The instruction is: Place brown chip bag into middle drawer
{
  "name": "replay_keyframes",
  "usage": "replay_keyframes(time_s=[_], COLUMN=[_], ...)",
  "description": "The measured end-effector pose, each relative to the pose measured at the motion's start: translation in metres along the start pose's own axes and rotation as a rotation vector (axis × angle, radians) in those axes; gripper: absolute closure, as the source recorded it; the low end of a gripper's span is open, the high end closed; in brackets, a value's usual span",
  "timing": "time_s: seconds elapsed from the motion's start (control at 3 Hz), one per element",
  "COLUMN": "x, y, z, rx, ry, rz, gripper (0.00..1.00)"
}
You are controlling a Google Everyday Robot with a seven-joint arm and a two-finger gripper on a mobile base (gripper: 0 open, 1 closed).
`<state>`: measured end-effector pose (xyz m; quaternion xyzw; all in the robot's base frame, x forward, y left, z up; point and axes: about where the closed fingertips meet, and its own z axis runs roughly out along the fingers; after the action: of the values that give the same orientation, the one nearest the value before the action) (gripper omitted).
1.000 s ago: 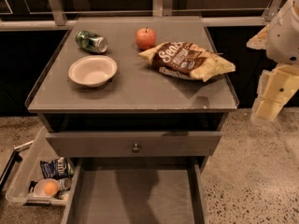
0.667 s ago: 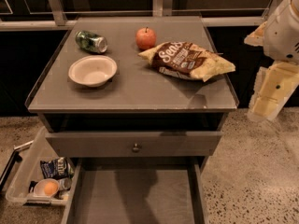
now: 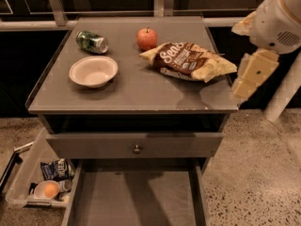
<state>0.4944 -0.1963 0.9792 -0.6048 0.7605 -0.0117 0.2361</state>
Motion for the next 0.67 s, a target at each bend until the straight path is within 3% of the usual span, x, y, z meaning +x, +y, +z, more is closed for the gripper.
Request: replay_keyframes(time_s=[0.67], x=[-0.025], y=[-0.042], z=[0.055], rx=[-0.045], ry=[-0.141], rz=[0.072], gripper=[0.00])
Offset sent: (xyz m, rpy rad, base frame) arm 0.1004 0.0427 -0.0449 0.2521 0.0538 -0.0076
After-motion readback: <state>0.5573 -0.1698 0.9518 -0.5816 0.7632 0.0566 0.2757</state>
